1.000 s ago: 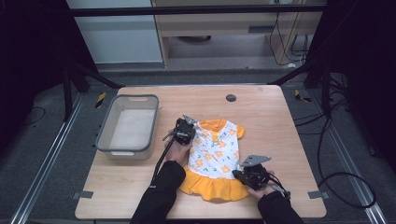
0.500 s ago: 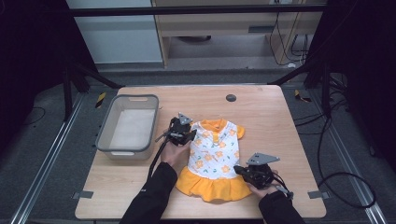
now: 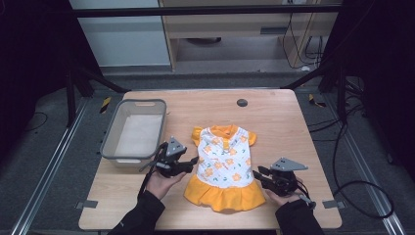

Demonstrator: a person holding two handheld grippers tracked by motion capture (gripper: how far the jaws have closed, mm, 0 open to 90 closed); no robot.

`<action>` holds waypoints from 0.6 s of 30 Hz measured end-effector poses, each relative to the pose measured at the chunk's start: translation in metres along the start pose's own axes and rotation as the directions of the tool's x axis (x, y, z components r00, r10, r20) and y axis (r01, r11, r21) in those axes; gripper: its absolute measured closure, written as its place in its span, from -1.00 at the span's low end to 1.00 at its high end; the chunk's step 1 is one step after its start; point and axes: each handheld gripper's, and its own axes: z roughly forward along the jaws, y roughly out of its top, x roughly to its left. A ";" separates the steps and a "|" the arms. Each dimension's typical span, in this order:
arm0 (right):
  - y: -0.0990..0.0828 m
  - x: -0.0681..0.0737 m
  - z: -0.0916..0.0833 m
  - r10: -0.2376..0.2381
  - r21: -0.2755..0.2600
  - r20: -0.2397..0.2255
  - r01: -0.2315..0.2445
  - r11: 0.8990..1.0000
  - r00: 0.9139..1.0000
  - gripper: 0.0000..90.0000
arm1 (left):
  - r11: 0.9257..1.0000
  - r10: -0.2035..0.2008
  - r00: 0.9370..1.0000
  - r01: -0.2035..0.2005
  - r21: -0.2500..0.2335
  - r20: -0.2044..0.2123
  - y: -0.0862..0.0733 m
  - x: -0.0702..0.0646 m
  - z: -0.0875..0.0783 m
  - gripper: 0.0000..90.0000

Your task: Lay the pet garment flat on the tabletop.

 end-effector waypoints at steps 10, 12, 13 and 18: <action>-0.007 -0.015 -0.007 0.036 -0.015 0.078 -0.035 0.999 0.996 -0.07 | 1.000 -0.004 1.000 0.004 0.012 0.014 -0.042 -0.002 -0.023 -0.29; -0.007 -0.019 -0.007 0.051 -0.015 0.091 -0.049 0.999 0.995 -0.18 | 1.000 -0.014 1.000 0.014 0.018 0.017 -0.049 0.000 -0.027 -0.31; -0.008 -0.021 -0.007 0.064 -0.013 0.098 -0.063 0.998 0.993 -0.22 | 1.000 -0.021 1.000 0.020 0.019 0.013 -0.052 0.002 -0.029 -0.30; -0.012 -0.030 -0.010 0.091 -0.026 0.137 -0.089 0.996 0.986 -0.37 | 0.999 -0.025 1.000 0.025 0.021 -0.019 -0.067 0.012 -0.039 -0.35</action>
